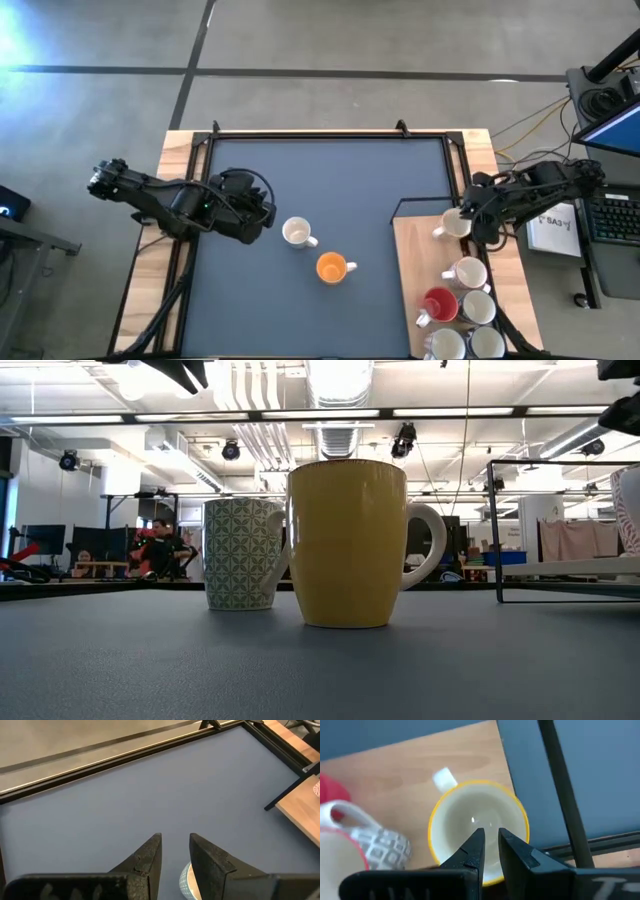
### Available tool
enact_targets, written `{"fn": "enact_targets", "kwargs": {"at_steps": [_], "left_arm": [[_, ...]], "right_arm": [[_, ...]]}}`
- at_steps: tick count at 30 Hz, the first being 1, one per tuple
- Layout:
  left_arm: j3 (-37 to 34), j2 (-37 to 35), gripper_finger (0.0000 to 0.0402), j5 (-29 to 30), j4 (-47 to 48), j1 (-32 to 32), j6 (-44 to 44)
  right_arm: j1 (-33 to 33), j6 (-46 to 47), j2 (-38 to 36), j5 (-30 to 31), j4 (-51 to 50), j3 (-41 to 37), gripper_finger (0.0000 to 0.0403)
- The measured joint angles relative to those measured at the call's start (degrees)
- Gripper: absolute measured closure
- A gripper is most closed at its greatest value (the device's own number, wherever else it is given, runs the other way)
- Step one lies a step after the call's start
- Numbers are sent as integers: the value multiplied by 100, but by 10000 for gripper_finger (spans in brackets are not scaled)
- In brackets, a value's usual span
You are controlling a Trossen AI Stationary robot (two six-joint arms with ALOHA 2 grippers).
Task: Place coffee mugs
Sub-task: Put the orange pattern mug on the shelf
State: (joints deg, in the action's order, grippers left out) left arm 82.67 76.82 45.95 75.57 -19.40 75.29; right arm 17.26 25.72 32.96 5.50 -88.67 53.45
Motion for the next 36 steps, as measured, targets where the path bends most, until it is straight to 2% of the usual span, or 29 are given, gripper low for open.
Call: {"fn": "enact_targets", "kwargs": {"at_steps": [7, 11, 15, 24, 30, 36], "left_arm": [[0, -2, 319, -73, 5, 0, -121], [0, -2, 319, -116, 19, -1, -125], [0, -2, 319, -161, 42, 0, -150], [0, -2, 319, -281, 44, -1, -443], [0, -4, 319, -363, 85, -2, -674], [0, -9, 319, -429, 162, -2, -904]], "right_arm": [[-2, 826, 301, 182, 988, -76, 360], [-2, 2202, 640, 680, 965, -83, 360], [-2, 3193, 871, 605, 826, -87, 356], [-2, 4973, 889, 502, 834, -108, 301], [-2, 5605, 1036, 503, 842, -296, 278], [-2, 5822, 1270, 514, 851, -518, 284]]}}
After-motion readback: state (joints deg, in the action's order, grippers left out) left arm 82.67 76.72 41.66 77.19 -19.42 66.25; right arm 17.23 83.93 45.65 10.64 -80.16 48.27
